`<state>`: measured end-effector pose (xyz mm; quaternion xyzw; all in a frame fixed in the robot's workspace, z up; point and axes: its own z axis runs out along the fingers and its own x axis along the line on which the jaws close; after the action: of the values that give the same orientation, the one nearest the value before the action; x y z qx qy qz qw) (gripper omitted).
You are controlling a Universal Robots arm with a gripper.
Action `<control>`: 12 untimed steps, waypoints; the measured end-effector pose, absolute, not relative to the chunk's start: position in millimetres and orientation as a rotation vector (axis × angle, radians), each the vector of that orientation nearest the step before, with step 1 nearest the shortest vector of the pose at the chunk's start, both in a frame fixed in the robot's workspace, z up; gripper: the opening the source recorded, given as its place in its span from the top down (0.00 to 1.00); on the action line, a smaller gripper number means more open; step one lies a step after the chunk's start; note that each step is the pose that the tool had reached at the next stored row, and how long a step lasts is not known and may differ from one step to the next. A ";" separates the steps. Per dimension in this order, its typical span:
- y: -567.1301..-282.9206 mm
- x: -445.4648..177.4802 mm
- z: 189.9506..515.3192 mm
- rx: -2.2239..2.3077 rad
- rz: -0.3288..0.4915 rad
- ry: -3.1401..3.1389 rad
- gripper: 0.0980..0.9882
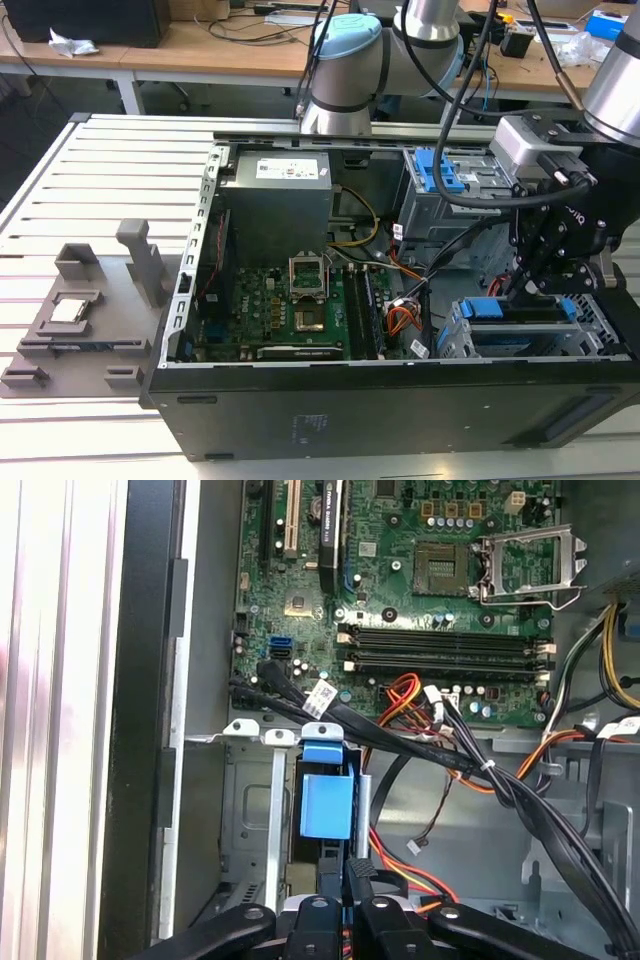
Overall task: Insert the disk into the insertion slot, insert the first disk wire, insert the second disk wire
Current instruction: 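Insert the second disk wire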
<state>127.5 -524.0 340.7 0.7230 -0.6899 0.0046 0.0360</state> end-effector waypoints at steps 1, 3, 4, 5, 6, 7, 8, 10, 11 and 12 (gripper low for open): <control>-524.4 127.7 340.2 2.221 0.014 -2.119 0.95; -526.0 127.7 337.5 2.221 0.014 -2.119 0.95; -526.2 127.7 337.0 2.220 0.014 -2.119 0.95; -526.2 127.7 337.0 2.220 0.015 -2.118 0.95; -526.2 127.7 336.8 2.221 0.014 -2.119 0.95; -526.2 127.7 336.8 2.221 0.014 -2.119 0.95; -526.2 127.7 336.8 2.221 0.014 -2.119 0.95; -526.2 127.7 336.9 2.221 0.014 -2.119 0.86; -526.2 127.7 342.2 2.221 0.014 -2.119 0.86; -525.9 127.7 347.8 2.221 0.015 -2.119 0.86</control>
<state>127.7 -525.9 347.8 0.7230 -0.6898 0.0047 0.0361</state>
